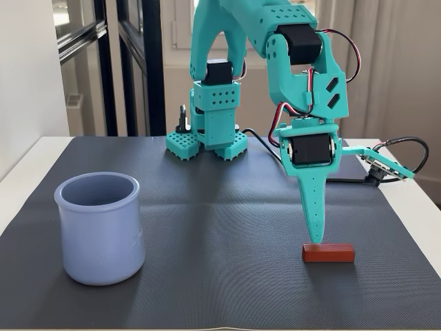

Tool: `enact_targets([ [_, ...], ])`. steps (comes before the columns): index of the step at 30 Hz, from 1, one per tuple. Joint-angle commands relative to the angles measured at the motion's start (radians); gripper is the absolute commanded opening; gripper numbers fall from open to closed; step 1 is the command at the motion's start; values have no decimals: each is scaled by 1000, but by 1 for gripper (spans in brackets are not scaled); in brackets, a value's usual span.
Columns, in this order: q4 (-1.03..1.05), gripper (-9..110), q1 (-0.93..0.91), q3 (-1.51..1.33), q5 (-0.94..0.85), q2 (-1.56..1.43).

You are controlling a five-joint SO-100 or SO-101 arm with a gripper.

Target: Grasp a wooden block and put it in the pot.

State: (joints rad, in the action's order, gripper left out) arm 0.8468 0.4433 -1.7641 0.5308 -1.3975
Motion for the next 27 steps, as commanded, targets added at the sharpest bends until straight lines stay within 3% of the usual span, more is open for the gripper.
enact_targets([
  [1,12,14,5,28,11,-63],
  [12,-107,14,69,41,92,51],
  [27,-100,14,72,114,123,137],
])
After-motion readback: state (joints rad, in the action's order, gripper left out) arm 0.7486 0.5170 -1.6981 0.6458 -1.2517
